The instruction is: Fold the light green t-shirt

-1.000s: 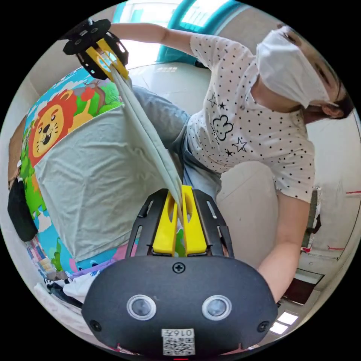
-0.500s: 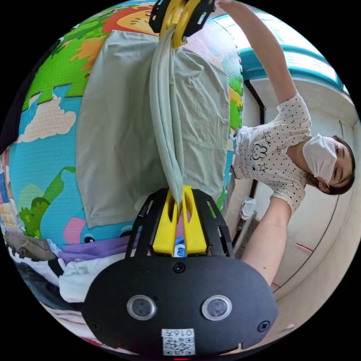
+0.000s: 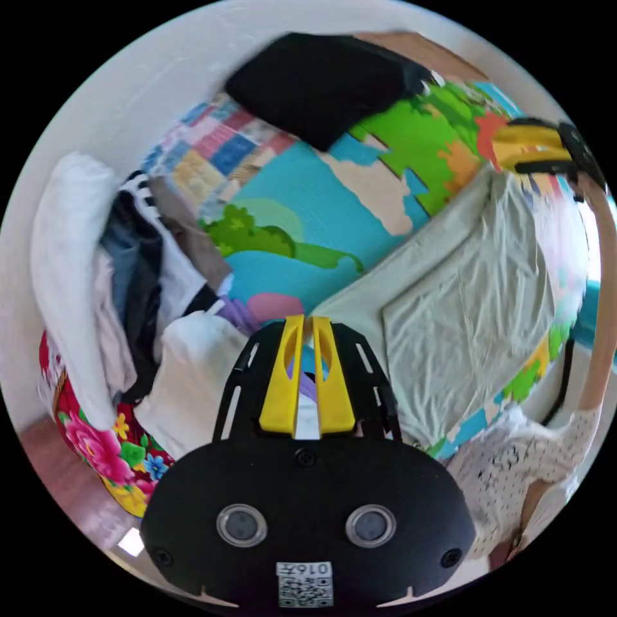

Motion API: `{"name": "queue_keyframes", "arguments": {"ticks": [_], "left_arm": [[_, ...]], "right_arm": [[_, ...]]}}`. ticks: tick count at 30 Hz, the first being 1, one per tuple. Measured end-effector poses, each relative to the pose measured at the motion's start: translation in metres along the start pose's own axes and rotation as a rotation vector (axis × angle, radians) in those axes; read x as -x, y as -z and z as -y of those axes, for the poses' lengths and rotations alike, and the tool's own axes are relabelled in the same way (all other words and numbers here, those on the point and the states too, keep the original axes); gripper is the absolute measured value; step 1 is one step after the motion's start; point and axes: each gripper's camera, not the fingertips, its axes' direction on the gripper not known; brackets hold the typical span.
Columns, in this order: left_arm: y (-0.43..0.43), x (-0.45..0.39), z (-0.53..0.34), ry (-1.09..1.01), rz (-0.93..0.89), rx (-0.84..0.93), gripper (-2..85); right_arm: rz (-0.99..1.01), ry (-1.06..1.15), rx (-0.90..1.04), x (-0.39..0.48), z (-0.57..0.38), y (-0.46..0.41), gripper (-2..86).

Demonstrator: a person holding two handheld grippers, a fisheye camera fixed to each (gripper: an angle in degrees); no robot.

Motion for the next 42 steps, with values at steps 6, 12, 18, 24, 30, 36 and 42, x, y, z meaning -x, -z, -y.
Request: {"name": "queue_keyframes", "arguments": {"ticks": [6, 12, 18, 24, 30, 36, 42], "left_arm": [[0.063, -0.106, -0.186, 0.088, 0.085, -0.609, -1.0], [0.002, -0.301, -0.345, -0.203, 0.589, -0.612, -1.0], [-0.102, -0.484, -0.42, -0.62, 1.61, -0.659, -1.0], [-0.157, -0.545, -0.478, -1.113, 1.7, -0.535, -0.8], [-0.182, -0.583, -0.502, -1.283, 1.627, -0.347, 2.6], [-0.205, -0.618, -0.498, -1.359, 1.671, -0.21, 5.9], [-0.249, -0.644, -0.517, -1.439, 1.828, -0.213, 4.1]], "right_arm": [[-0.165, -0.203, -0.539, 0.061, -0.149, 0.047, 9.3], [-0.354, -0.057, -0.626, 0.215, -0.319, -0.027, 8.3], [-0.759, -0.122, -0.677, 0.342, -0.392, -0.138, 7.7], [-0.886, 0.056, -0.575, 0.416, -0.407, -0.216, 8.4], [-0.85, 0.415, -0.435, 0.478, -0.419, -0.281, 11.0], [-1.129, 0.699, -0.325, 0.54, -0.418, -0.355, 11.0], [-1.23, 0.81, -0.239, 0.571, -0.412, -0.418, 10.9]]}}
